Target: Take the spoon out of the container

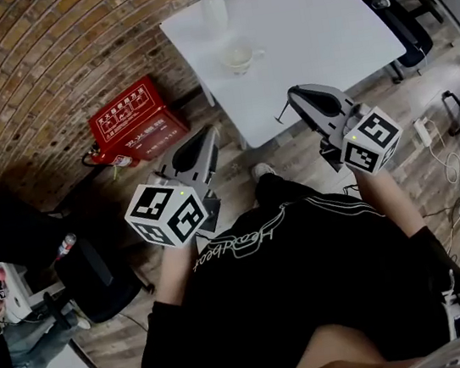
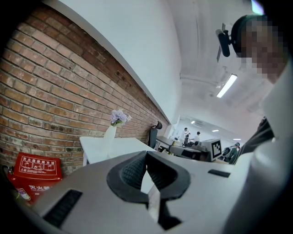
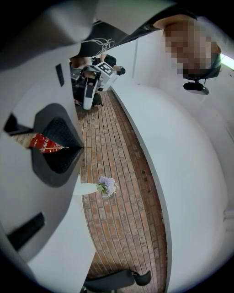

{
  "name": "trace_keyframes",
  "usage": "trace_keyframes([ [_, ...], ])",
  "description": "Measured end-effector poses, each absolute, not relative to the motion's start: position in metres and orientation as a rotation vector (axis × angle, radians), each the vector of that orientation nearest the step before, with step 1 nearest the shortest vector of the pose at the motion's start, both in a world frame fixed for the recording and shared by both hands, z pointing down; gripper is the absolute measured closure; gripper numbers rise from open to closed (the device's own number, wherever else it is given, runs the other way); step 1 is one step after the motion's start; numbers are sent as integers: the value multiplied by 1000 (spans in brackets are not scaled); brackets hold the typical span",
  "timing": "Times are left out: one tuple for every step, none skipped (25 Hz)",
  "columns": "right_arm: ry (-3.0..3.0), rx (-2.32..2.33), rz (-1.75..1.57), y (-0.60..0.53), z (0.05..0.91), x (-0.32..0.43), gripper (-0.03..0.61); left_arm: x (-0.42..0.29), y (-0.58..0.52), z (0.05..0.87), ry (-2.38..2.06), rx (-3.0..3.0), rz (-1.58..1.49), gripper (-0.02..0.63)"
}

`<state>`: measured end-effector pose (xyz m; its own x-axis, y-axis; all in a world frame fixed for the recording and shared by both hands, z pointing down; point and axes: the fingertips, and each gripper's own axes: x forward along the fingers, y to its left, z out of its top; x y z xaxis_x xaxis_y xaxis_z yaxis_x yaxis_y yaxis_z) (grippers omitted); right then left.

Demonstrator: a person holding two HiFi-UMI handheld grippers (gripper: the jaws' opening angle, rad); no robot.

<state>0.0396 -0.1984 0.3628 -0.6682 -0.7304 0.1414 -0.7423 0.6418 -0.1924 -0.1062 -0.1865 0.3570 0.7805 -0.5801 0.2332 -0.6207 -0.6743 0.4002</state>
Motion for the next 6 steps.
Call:
trace_keyframes([
  [-2802,1257,360,-199,362,39,581,-106,-187,356,-899,2512,120,609],
  [-2804,1256,358,-199,361,38,581,-105,-186,356,-896,2515,124,609],
  [-2807,1255,356,-199,360,37,581,-105,-184,356,-893,2517,128,609],
  [-2808,1254,355,-198,359,36,580,-104,-183,356,-889,2520,134,609],
  [-2809,1253,354,-196,358,35,581,-104,-181,356,-884,2522,138,609],
  [-2810,1253,353,-195,357,35,581,-103,-179,356,-879,2524,143,609],
])
